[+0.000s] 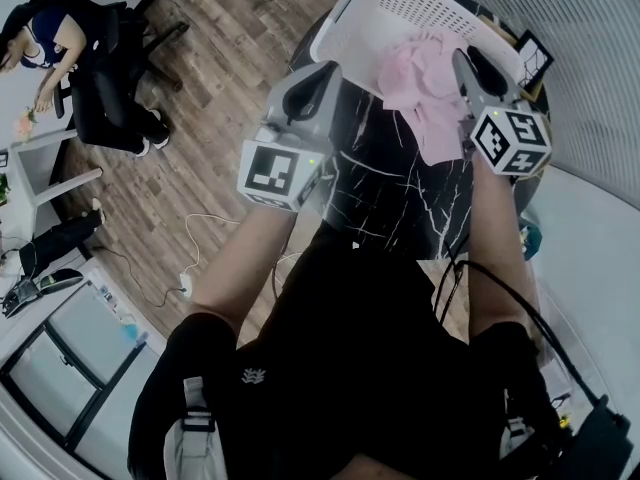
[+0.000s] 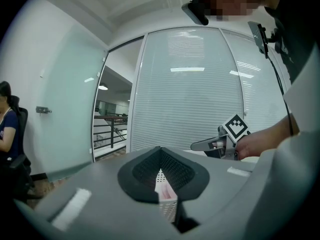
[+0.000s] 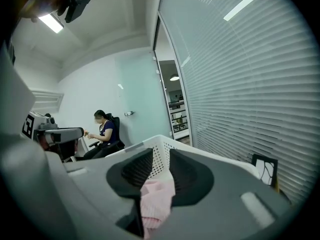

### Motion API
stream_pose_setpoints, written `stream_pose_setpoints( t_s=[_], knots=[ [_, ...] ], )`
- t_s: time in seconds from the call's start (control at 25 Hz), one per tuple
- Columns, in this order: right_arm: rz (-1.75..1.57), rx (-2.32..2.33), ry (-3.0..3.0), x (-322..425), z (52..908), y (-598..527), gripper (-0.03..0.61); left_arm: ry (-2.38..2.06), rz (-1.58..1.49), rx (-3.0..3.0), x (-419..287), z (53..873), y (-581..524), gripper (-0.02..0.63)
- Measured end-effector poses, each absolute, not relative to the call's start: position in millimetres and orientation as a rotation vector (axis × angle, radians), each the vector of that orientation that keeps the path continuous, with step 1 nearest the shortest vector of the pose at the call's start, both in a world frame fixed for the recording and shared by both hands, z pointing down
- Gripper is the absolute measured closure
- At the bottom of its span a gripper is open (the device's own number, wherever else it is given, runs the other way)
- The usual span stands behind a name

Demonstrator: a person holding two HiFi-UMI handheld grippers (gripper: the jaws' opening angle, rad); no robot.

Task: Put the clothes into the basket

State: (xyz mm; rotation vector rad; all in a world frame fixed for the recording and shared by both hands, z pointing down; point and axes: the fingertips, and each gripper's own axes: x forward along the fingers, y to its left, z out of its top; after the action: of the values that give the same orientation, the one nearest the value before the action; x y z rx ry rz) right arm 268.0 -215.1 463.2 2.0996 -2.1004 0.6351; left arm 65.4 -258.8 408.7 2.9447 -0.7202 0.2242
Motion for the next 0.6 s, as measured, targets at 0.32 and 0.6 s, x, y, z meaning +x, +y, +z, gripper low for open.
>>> stream_pose_setpoints(
  t_s=[0.32, 0.6],
  knots=[
    [0.565, 2.134, -2.109, 268, 443, -201, 0.482, -0.693, 0.190, 2.983, 68, 396, -251, 0.607],
    [0.433, 2.200, -2.151, 250, 397, -172, 0.482, -0.674, 0.143, 3.023, 54, 362, -233, 0.607]
  ],
)
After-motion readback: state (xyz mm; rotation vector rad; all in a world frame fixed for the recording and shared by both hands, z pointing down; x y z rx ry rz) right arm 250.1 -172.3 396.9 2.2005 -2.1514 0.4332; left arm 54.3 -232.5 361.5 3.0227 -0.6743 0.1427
